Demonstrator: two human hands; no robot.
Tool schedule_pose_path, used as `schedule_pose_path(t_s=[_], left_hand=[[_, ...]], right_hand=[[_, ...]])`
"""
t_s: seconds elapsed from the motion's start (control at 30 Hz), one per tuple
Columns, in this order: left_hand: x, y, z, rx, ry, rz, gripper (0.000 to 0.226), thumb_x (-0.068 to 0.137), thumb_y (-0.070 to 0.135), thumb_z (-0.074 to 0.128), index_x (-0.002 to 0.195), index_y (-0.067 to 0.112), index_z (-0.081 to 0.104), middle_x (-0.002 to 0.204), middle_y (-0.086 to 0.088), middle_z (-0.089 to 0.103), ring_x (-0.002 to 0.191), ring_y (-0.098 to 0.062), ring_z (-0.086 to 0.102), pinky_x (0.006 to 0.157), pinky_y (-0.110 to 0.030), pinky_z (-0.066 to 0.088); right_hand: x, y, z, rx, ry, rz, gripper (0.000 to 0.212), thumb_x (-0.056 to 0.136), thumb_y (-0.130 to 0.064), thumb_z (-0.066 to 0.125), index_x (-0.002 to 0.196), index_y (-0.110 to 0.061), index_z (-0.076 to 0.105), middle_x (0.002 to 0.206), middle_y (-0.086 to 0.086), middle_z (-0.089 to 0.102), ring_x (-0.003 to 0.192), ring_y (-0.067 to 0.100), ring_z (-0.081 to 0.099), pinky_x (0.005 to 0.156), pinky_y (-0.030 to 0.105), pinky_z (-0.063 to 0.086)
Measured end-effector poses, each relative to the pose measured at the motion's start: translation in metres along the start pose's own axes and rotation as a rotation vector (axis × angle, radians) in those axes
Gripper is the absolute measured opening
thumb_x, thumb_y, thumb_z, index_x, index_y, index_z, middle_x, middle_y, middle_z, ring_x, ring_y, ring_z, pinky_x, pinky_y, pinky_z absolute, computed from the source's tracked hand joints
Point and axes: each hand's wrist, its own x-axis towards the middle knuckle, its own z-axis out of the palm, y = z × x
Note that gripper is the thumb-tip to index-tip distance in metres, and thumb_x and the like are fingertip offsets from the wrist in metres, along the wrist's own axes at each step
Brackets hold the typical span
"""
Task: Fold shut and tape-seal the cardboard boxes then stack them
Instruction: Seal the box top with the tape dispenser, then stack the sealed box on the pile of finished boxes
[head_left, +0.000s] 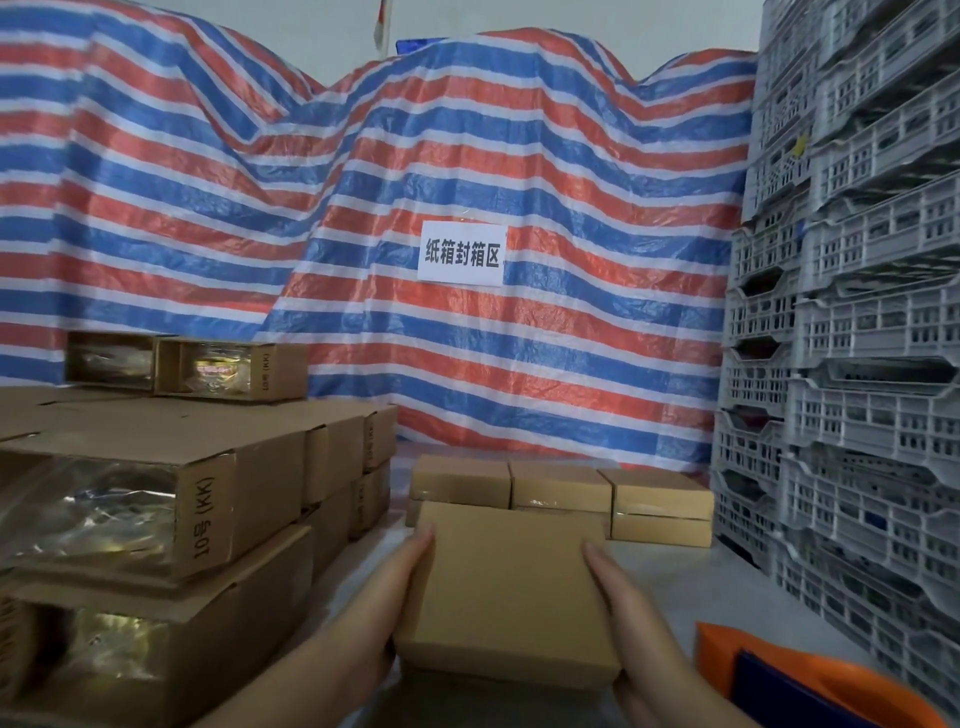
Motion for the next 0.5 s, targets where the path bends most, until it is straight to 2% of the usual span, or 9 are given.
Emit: schedule_pose_path(t_s=[0.07, 0.17, 0.27, 0.3, 0.37, 0.4, 0.43, 0.5], left_hand=[[0.004, -0.001, 0.003, -0.036, 0.02, 0.0, 0.029, 0.085, 0.042, 0.071, 0.107, 0.024, 0.071, 0.096, -0.015, 0.075, 0.089, -0.036, 0.073, 0.088, -0.051, 0.055], [0.02, 0.009, 0.009, 0.021, 0.049, -0.034, 0.033, 0.086, 0.042, 0.069, 0.113, 0.022, 0.068, 0.1, -0.015, 0.075, 0.096, -0.036, 0.069, 0.09, -0.05, 0.053], [0.045, 0.046, 0.022, 0.059, -0.053, -0.002, 0.031, 0.094, 0.042, 0.058, 0.109, 0.017, 0.068, 0.092, -0.014, 0.076, 0.088, -0.032, 0.071, 0.073, -0.039, 0.054], [0.057, 0.064, 0.028, 0.066, -0.052, 0.017, 0.029, 0.094, 0.041, 0.057, 0.105, 0.017, 0.068, 0.089, -0.013, 0.076, 0.086, -0.031, 0.071, 0.072, -0.039, 0.054], [0.084, 0.099, 0.039, 0.054, -0.004, 0.042, 0.028, 0.093, 0.042, 0.06, 0.102, 0.017, 0.066, 0.088, -0.014, 0.076, 0.087, -0.032, 0.07, 0.076, -0.043, 0.056], [0.098, 0.114, 0.044, 0.056, 0.019, 0.053, 0.028, 0.092, 0.044, 0.061, 0.1, 0.017, 0.064, 0.085, -0.014, 0.075, 0.086, -0.032, 0.069, 0.072, -0.043, 0.056], [0.112, 0.126, 0.049, 0.067, 0.027, 0.067, 0.029, 0.091, 0.045, 0.062, 0.098, 0.017, 0.063, 0.078, -0.013, 0.075, 0.083, -0.03, 0.068, 0.066, -0.04, 0.055], [0.143, 0.144, 0.054, 0.082, 0.023, 0.09, 0.027, 0.089, 0.044, 0.063, 0.094, 0.018, 0.061, 0.063, -0.009, 0.072, 0.076, -0.027, 0.068, 0.059, -0.036, 0.054]], right_hand=[[0.004, -0.002, 0.004, 0.039, 0.021, 0.027, 0.042, 0.094, -0.049, 0.06, 0.122, -0.017, 0.06, 0.11, 0.022, 0.071, 0.104, 0.042, 0.066, 0.101, 0.058, 0.048], [0.02, -0.009, 0.01, 0.074, 0.045, 0.068, 0.043, 0.088, -0.05, 0.067, 0.117, -0.018, 0.063, 0.103, 0.02, 0.074, 0.099, 0.041, 0.069, 0.096, 0.057, 0.051], [0.05, -0.036, 0.025, 0.094, -0.006, -0.009, 0.04, 0.089, -0.047, 0.066, 0.116, -0.017, 0.067, 0.099, 0.016, 0.076, 0.095, 0.037, 0.071, 0.084, 0.047, 0.057], [0.062, -0.051, 0.031, 0.099, -0.024, -0.043, 0.038, 0.09, -0.047, 0.065, 0.114, -0.018, 0.068, 0.096, 0.014, 0.077, 0.092, 0.035, 0.072, 0.076, 0.043, 0.059], [0.088, -0.083, 0.042, 0.113, -0.058, -0.109, 0.033, 0.092, -0.047, 0.06, 0.103, -0.018, 0.071, 0.085, 0.009, 0.078, 0.076, 0.028, 0.075, 0.061, 0.037, 0.059], [0.102, -0.098, 0.048, 0.118, -0.065, -0.137, 0.033, 0.092, -0.046, 0.058, 0.095, -0.016, 0.071, 0.075, 0.007, 0.076, 0.065, 0.025, 0.074, 0.053, 0.035, 0.058], [0.118, -0.111, 0.054, 0.117, -0.064, -0.163, 0.033, 0.093, -0.045, 0.056, 0.089, -0.015, 0.069, 0.067, 0.006, 0.074, 0.056, 0.023, 0.072, 0.049, 0.033, 0.056], [0.149, -0.13, 0.066, 0.081, -0.075, -0.2, 0.03, 0.092, -0.044, 0.056, 0.088, -0.017, 0.068, 0.061, 0.003, 0.072, 0.051, 0.019, 0.07, 0.047, 0.033, 0.056]])
